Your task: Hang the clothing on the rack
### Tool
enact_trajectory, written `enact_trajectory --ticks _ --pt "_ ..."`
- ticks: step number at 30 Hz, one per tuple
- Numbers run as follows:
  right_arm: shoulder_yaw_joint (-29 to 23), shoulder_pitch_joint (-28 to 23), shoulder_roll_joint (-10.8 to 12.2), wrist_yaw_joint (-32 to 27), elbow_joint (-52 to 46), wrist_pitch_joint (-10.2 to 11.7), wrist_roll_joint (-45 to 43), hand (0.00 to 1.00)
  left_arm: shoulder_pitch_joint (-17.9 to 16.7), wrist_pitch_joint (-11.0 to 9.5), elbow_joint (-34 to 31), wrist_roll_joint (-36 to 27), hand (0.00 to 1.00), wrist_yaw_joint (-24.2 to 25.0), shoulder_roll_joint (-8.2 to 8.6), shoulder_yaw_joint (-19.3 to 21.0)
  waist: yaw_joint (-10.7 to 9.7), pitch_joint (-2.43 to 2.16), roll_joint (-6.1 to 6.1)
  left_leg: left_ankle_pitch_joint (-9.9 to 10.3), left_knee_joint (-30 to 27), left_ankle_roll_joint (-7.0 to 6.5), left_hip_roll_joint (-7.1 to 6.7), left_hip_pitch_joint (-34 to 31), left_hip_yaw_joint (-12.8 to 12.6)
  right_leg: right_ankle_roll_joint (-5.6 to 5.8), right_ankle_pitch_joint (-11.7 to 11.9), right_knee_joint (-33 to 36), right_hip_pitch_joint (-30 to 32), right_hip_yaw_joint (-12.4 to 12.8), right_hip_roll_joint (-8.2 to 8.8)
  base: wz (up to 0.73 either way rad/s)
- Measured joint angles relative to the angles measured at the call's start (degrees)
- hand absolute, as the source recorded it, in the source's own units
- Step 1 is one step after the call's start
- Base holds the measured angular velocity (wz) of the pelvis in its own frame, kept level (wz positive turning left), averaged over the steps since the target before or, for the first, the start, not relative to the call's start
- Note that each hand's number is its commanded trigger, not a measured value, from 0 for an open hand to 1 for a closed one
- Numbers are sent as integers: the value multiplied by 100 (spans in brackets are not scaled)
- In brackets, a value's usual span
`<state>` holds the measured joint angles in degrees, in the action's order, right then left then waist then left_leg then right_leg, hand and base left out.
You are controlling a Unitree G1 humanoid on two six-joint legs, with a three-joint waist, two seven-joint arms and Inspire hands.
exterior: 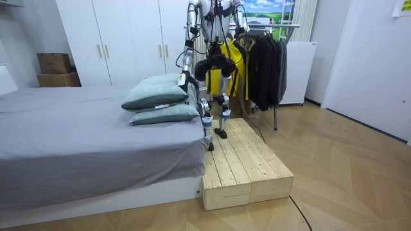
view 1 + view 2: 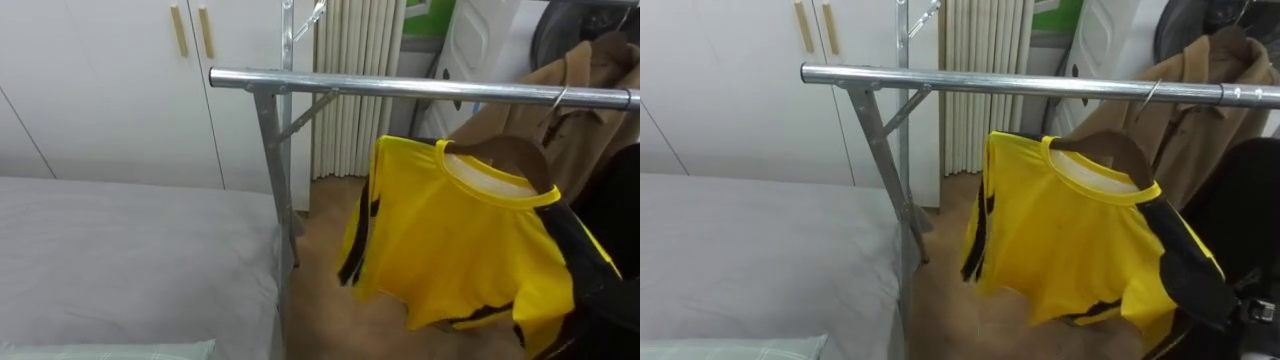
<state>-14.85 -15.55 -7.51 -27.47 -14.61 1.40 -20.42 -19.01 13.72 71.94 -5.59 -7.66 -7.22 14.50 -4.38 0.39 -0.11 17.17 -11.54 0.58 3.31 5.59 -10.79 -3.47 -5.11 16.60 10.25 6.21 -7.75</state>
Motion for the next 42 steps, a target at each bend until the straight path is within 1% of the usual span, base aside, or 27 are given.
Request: enact_trajectory --ticks 4,7,9,11,13,15,17,19,21,22,24,25,27,32,34,36,37,39,42 --pt "42 -40 1 18 83 -6 90 0 0 0 0 0 0 0 -2 -16 -1 0 1 0 0 0 0 2 0 -1 1 0 5 7 1 0" --pt "97 -147 7 19 187 -6 361 0 0 0 -2 3 0 -1 -3 -14 -3 -5 -9 0 4 0 -1 1 3 -1 0 10 10 13 5 0" --pt "157 -207 19 33 481 -9 556 0 1 0 -1 3 0 0 -10 -12 -9 -17 -48 0 -4 0 -4 0 3 -1 0 17 16 18 8 0" --pt "180 -284 19 87 620 -30 814 0 1 0 -1 3 0 0 -10 -12 -10 -14 -61 0 -5 0 -9 -5 3 0 0 19 20 25 12 0" --pt "196 -357 20 96 798 -27 969 0 -7 0 -2 3 0 -1 -20 -10 -14 -20 -79 1 0 -1 -9 12 12 4 -3 15 -4 23 44 2" --pt "253 -526 31 163 1099 -28 1057 0 -42 -15 -2 1 0 -1 -36 -13 -13 -22 -124 0 12 1 -5 43 19 3 -3 5 -33 10 43 2" --pt "304 -766 53 249 1247 -15 1062 0 -72 -26 -14 1 0 -1 -36 -11 -16 -19 -118 0 25 0 3 93 15 3 -2 -22 -80 7 37 0" --pt "378 -932 52 308 1622 -1 1070 0 -94 -25 -49 3 0 -3 -41 -10 -16 -10 -99 1 33 1 6 130 9 2 -2 -32 -110 -7 22 0" --pt "502 -969 53 337 2437 14 1109 0 -93 -25 -49 5 0 -5 -40 -11 -14 -10 -99 4 32 -4 6 108 -7 7 14 -82 -111 18 22 -3" --pt "534 -1001 53 353 2625 14 1125 0 -92 -25 -49 10 0 -5 -40 -18 -11 -7 -88 4 33 -4 5 105 -8 10 19 -84 -111 24 19 0" --pt "581 -1111 53 437 3361 47 1286 0 -90 -25 -49 11 0 -5 -39 -4 -10 -11 -32 7 38 -10 4 109 -5 12 27 -82 -114 20 29 0" --pt "579 -1112 53 450 3559 48 1365 0 -85 -25 -49 10 0 -5 -39 -3 -16 -11 -24 7 36 -10 3 108 -5 11 28 -80 -112 14 25 0" --pt "576 -1059 59 519 4361 47 1637 0 -70 -25 -49 10 0 -5 -39 0 -15 -11 -5 7 35 -10 5 112 -6 8 30 -75 -113 16 25 0" --pt "649 -1029 78 855 5197 52 2161 0 -54 -24 -49 2 0 -10 -39 -31 -28 1 20 6 31 -9 7 150 -15 1 32 -61 -139 -2 -2 0" --pt "806 -937 76 937 5467 68 2254 0 -35 -24 -49 0 0 -51 -43 -136 -22 3 18 7 15 -9 6 149 -2 -3 33 -59 -145 -5 24 0" --pt "972 -695 79 1127 6182 103 2414 0 -28 -25 -49 -8 0 -73 -42 -133 -16 8 24 7 14 -8 4 169 0 -3 36 -78 -177 24 42 0" --pt "1009 -638 79 1165 6342 104 2486 0 -23 -25 -49 -7 0 -75 -42 -131 -14 12 30 7 14 -8 2 180 8 -3 36 -78 -184 25 42 5" --pt "1161 -488 81 1300 6804 105 2882 0 14 -25 -49 -6 0 -101 -42 -145 -2 22 46 8 17 -9 0 178 17 1 38 -83 -172 25 46 2" --pt "1128 -344 99 1403 7160 103 3365 0 51 -25 -48 -5 0 -188 -42 -156 -5 31 73 7 15 -9 -1 141 15 -2 54 -97 -171 29 47 0"
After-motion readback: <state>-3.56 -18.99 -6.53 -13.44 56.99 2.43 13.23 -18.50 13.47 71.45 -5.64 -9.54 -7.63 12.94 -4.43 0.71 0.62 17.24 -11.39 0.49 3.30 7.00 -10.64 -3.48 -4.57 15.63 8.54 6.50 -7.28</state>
